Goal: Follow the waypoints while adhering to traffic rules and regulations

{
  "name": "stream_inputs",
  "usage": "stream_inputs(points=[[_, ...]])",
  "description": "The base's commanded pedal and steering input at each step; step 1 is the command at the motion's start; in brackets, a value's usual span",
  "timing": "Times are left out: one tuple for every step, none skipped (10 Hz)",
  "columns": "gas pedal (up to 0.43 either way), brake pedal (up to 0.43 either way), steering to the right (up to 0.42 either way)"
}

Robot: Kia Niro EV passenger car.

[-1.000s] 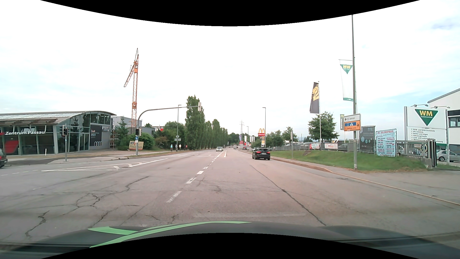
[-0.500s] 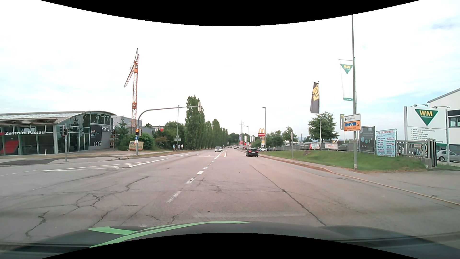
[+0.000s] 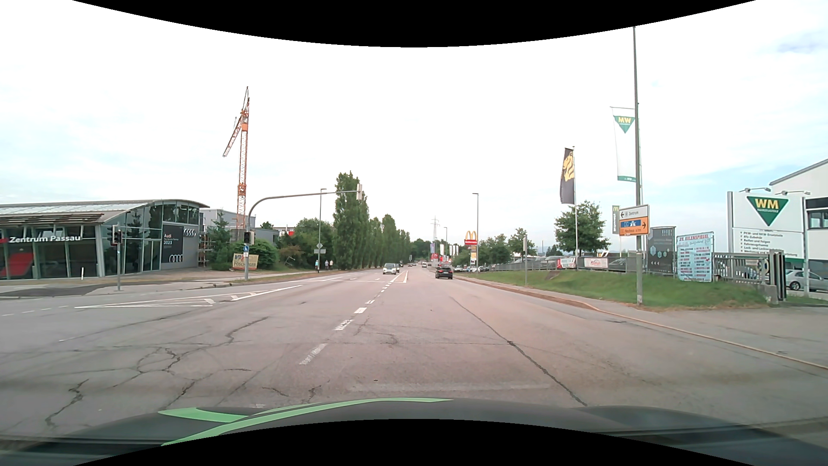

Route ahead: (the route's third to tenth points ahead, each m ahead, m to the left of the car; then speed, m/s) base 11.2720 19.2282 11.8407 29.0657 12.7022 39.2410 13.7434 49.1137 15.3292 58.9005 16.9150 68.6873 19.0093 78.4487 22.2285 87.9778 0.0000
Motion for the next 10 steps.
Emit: stream_inputs(points=[[0.000, 0.256, -0.009], [0.000, 0.256, -0.009], [0.000, 0.256, -0.009], [0.000, 0.256, -0.009], [0.000, 0.256, -0.009], [0.000, 0.256, -0.009], [0.000, 0.256, -0.009], [0.000, 0.256, -0.009], [0.000, 0.256, -0.009], [0.000, 0.256, -0.009]])
